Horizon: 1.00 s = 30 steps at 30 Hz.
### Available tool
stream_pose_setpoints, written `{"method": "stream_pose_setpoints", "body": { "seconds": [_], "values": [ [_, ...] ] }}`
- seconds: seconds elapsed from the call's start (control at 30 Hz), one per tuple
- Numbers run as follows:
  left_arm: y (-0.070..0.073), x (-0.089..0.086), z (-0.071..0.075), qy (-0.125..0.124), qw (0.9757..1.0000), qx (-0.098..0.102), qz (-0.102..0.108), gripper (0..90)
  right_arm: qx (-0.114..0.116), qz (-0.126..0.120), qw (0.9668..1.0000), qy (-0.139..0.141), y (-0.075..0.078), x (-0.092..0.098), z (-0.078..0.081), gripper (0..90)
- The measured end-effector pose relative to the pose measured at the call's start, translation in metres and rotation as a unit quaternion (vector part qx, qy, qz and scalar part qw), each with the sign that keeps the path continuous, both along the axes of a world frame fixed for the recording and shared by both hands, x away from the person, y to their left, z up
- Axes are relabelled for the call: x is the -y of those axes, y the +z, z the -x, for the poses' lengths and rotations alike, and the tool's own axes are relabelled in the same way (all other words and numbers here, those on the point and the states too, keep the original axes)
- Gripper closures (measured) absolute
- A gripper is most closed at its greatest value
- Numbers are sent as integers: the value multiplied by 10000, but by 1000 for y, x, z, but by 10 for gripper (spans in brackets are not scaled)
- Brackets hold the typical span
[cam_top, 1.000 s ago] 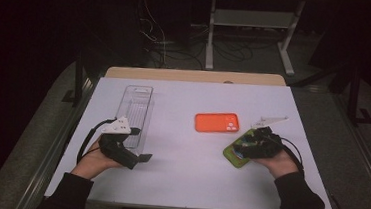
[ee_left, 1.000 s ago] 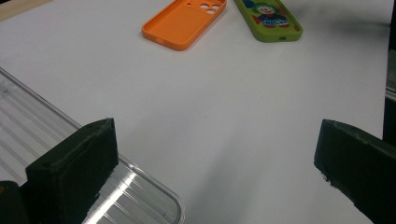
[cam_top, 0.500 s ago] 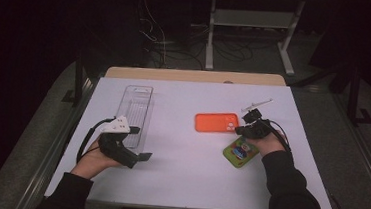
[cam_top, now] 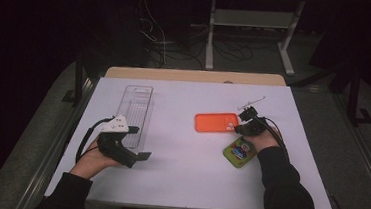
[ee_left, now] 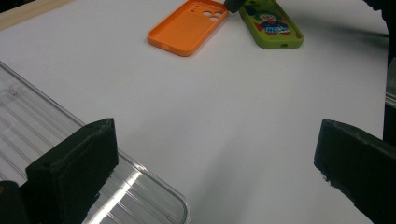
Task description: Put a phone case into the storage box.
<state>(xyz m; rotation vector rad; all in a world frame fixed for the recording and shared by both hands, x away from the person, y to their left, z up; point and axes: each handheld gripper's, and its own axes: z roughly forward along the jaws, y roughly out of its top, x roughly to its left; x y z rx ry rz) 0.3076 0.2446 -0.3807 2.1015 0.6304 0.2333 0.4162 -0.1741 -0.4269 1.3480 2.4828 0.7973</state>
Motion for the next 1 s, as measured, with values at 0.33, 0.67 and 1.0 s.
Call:
{"method": "stream_pose_setpoints", "body": {
  "seconds": [0.33, 0.67, 1.0],
  "values": [
    [0, 1, 0, 10, 10000, -18, 19, 0, 28, 100, 9999, -134, 2, 0, -16, 883],
    [0, 0, 0, 16, 10000, -21, 54, 0, 70, 243, 9997, -12, 5, -15, -37, 883],
    [1, -2, 0, 33, 10000, -20, 39, 0, -25, 327, 9994, 87, -5, -33, -46, 883]
  ]
}}
